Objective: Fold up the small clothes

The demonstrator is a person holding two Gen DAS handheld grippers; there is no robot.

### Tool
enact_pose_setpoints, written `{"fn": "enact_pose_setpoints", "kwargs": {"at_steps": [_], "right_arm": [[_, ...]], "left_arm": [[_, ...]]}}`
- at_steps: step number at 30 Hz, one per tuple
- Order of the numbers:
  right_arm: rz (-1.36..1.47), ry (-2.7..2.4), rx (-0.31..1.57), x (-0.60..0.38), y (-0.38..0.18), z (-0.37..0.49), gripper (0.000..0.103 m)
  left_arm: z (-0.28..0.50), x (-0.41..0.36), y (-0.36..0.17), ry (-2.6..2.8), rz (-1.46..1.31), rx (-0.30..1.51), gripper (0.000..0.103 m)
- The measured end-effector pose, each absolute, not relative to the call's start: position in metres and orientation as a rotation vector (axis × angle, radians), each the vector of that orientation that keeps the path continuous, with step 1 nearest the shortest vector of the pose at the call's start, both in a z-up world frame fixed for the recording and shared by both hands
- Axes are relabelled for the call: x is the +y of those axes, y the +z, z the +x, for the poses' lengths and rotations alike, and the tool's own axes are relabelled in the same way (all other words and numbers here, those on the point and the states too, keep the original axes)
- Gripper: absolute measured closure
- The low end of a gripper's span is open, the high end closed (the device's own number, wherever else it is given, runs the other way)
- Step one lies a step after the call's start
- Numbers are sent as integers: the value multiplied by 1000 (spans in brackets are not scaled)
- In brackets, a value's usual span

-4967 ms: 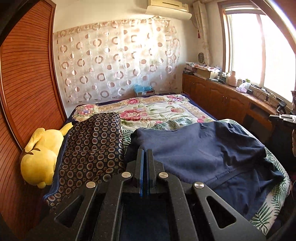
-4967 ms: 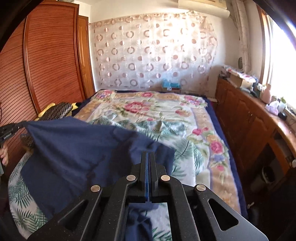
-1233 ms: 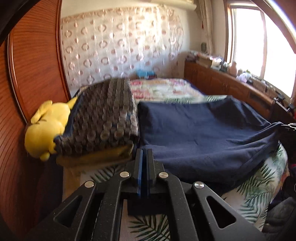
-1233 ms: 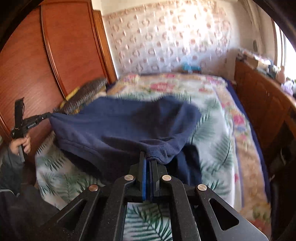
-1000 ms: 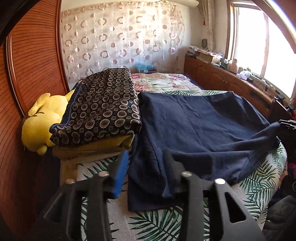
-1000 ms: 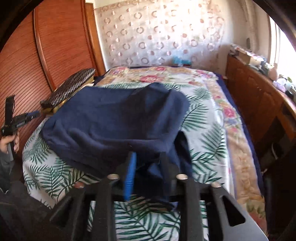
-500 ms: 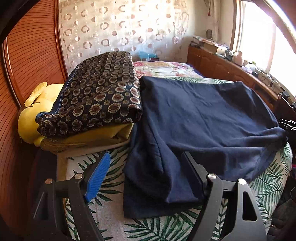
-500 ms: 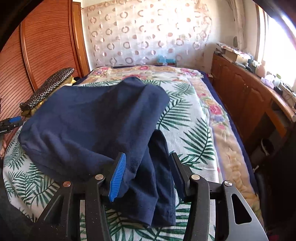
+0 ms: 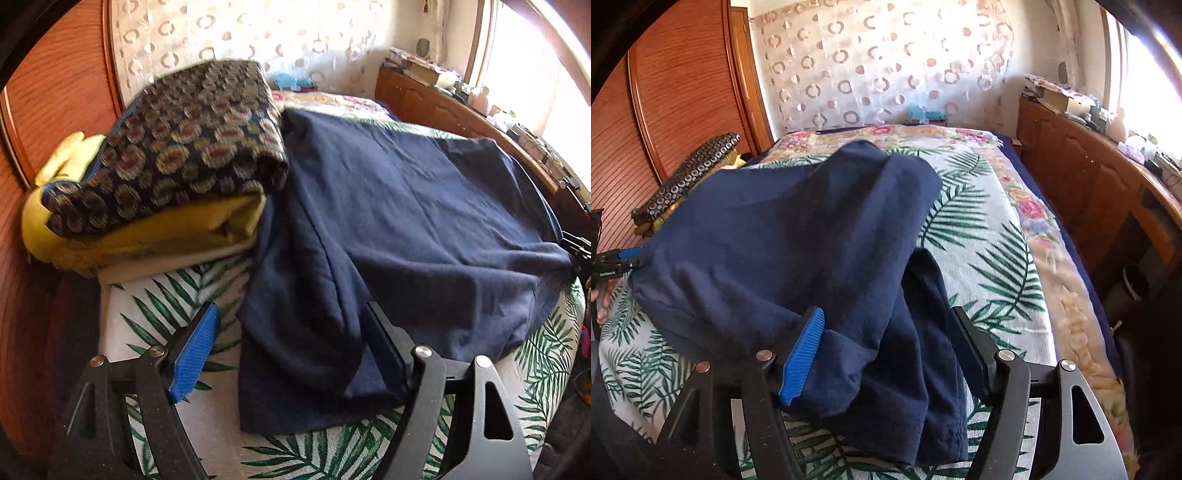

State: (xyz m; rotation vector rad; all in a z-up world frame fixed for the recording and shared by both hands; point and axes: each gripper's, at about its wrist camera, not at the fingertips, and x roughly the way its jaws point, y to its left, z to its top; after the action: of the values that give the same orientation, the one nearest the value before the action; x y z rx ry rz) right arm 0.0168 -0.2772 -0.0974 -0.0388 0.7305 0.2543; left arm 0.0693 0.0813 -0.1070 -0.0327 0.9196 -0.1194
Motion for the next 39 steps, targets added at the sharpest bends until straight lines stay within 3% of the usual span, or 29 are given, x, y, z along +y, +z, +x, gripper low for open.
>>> {"fn": "enact_pose_setpoints", "kwargs": {"at_steps": [8, 10, 12, 14, 17, 19, 22, 29, 33, 35, 37, 39], "right_arm": [[-61, 229, 778, -269, -106, 23, 29], [-81, 218, 778, -264, -105, 25, 28], [-101, 213, 776, -259, -104, 23, 30], [-103, 258, 770, -255, -104, 19, 48], [-122, 319, 767, -247, -102, 14, 80], [-129, 336, 763, -245, -102, 13, 90], [-138, 339, 745, -245, -97, 12, 93], [-119, 342, 649, -264, -48, -15, 94], [-141, 352, 697, -262, -51, -19, 93], [-145, 357, 715, -262, -55, -13, 83], [-136, 320, 707, -268, -49, -4, 61], [-113, 315, 662, -275, -37, 5, 56]], "left_arm": [[67, 78, -109, -111, -5, 914, 24], [67, 77, -109, -124, -1, 911, 29], [65, 74, -108, -145, 6, 910, 42], [64, 71, -106, -162, 11, 911, 51], [63, 67, -104, -195, 10, 909, 75], [63, 64, -103, -203, 21, 907, 94], [56, 62, -93, -207, 17, 866, 95], [14, 62, -42, -274, -58, 747, 95], [9, 57, -53, -248, -12, 776, 95], [15, 57, -64, -241, -15, 808, 95], [18, 59, -72, -234, -18, 827, 95], [19, 58, -77, -236, -23, 839, 95]]}}
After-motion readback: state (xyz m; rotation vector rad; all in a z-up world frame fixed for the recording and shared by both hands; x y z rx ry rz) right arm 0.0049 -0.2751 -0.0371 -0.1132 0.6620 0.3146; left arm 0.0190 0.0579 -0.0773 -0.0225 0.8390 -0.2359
